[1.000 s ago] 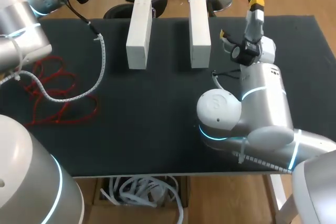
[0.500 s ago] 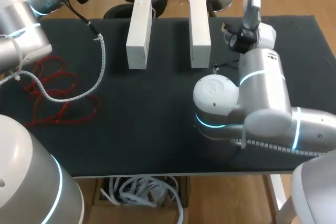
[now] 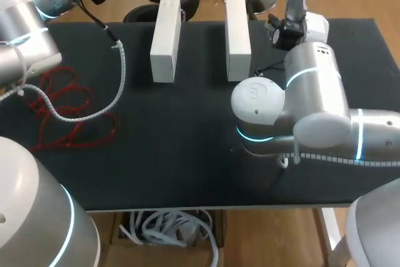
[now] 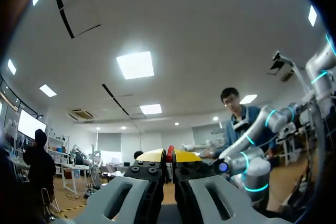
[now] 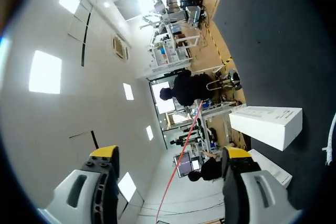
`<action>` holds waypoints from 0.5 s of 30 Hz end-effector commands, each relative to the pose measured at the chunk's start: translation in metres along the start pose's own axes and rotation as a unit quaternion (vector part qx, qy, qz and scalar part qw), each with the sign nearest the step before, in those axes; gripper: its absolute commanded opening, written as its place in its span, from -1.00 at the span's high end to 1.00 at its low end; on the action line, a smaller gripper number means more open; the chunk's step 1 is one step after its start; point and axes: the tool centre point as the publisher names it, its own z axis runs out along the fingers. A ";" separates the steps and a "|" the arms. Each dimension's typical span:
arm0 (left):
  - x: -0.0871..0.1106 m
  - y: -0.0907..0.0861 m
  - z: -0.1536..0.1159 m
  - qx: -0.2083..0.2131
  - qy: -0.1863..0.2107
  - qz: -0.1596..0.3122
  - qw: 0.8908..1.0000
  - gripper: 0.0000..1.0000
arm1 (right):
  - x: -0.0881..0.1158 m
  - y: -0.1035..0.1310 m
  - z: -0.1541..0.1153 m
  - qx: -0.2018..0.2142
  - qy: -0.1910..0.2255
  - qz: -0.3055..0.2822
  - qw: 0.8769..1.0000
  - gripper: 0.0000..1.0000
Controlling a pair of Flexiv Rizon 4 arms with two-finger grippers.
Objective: Grab the tape and strap the tape.
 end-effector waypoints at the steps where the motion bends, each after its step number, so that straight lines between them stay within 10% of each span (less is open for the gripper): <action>1: 0.000 0.001 0.000 0.001 0.001 0.001 1.000 1.00 | 0.001 0.004 -0.002 0.006 -0.003 0.000 1.000 0.04; 15: 0.000 0.001 0.000 0.001 0.001 0.001 1.000 1.00 | 0.006 0.007 0.001 -0.004 0.018 0.002 1.000 0.12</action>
